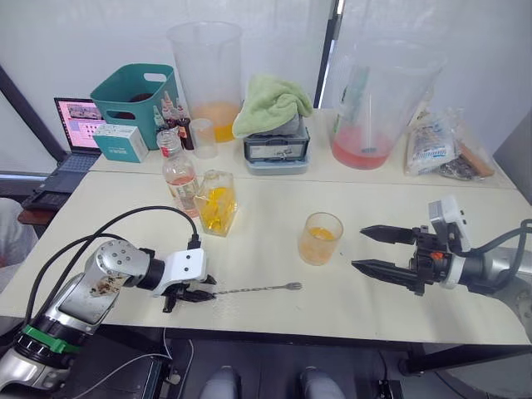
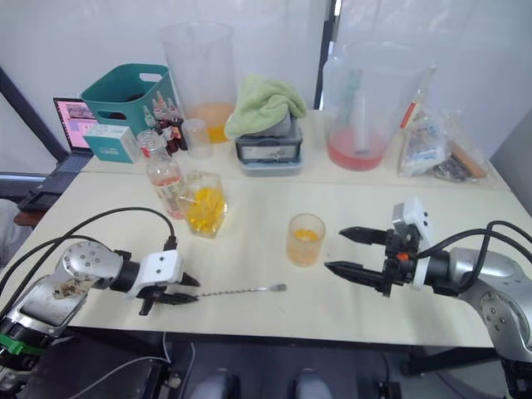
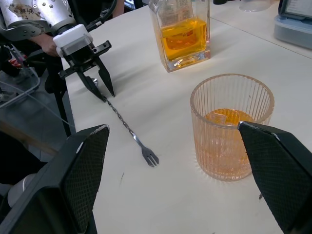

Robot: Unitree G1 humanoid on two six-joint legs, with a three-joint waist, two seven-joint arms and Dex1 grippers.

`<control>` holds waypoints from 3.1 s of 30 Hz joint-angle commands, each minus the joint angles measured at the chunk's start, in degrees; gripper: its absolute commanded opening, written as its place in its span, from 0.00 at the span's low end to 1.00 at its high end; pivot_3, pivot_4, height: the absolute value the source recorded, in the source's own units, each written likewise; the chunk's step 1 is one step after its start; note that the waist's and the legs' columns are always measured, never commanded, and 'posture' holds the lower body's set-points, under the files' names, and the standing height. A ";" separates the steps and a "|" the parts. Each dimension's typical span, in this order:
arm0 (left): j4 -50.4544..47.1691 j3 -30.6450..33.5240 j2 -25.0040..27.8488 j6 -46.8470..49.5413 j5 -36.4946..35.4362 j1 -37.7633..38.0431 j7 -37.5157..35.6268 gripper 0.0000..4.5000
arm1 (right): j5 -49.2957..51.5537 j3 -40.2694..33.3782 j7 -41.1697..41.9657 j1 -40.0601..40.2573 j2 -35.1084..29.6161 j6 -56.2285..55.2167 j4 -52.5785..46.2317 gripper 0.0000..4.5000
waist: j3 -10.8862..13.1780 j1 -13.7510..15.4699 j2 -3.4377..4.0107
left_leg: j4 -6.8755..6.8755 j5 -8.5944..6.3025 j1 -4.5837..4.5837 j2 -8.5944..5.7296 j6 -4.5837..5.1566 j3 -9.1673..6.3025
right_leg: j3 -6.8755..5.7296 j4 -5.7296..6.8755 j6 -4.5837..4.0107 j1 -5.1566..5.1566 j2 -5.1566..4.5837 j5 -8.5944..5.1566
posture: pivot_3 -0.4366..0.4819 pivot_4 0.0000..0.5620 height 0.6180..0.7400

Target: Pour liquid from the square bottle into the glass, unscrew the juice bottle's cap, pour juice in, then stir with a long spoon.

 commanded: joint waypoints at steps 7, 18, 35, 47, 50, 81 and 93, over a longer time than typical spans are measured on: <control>2.35 1.38 -1.89 -3.98 -5.84 0.26 -4.46 0.01 | 0.91 -1.76 -1.12 0.17 -0.25 -0.14 -1.37 1.00 | -0.03 0.01 0.06 | 0.00 0.00 -0.03 -0.02 0.00 0.01 | 0.01 0.01 0.00 -0.01 -0.02 0.00 | 0.48 0.27 1.00; -3.17 14.12 -4.84 15.44 -29.65 -3.08 -3.35 0.01 | -1.91 -8.70 -4.36 4.08 -0.17 -1.30 5.37 1.00 | -0.01 0.12 0.02 | 0.06 0.00 -0.11 -0.02 0.00 -0.01 | -0.01 0.04 0.00 -0.04 -0.02 0.00 | 0.48 0.27 1.00; -15.98 16.30 -29.50 27.24 -44.19 -6.29 28.44 0.01 | 24.46 -2.02 -28.34 -12.35 11.24 11.16 -8.80 1.00 | 0.01 -0.03 -0.02 | 0.09 0.01 -0.06 -0.08 0.00 -0.21 | 0.02 0.34 -0.02 -0.04 0.04 0.02 | 0.48 0.27 1.00; -15.04 13.22 -28.26 25.17 -41.45 -6.80 26.81 0.01 | 31.91 3.20 -37.39 -20.88 14.80 10.41 -6.00 1.00 | 0.01 0.14 -0.01 | 0.09 0.01 -0.12 -0.14 -0.01 -0.29 | 0.00 0.31 -0.02 -0.05 0.03 0.02 | 0.48 0.27 1.00; -14.52 12.92 -27.88 24.61 -40.80 -6.87 26.42 0.00 | 33.09 3.02 -37.95 -21.30 14.79 10.13 -5.46 0.88 | 0.01 0.11 -0.01 | 0.09 0.01 -0.11 -0.13 -0.01 -0.28 | -0.01 0.30 -0.02 -0.05 0.04 0.02 | 0.48 0.27 1.00; -14.68 13.36 -27.17 24.53 -40.49 -6.41 27.22 0.21 | 31.16 3.95 -39.87 -22.64 16.42 8.42 -3.45 0.00 | 0.01 0.07 -0.01 | 0.09 0.01 -0.15 -0.12 -0.01 -0.29 | -0.01 0.26 -0.01 -0.07 0.04 0.02 | 0.48 0.27 1.00; -13.83 18.03 -23.05 23.41 -40.76 -4.06 24.92 0.94 | 30.23 0.30 -41.58 -25.46 15.00 6.66 -2.42 0.00 | 0.02 -0.09 0.01 | 0.08 0.01 -0.20 -0.10 -0.01 -0.29 | -0.02 0.25 -0.02 -0.13 0.05 0.02 | 0.48 0.27 1.00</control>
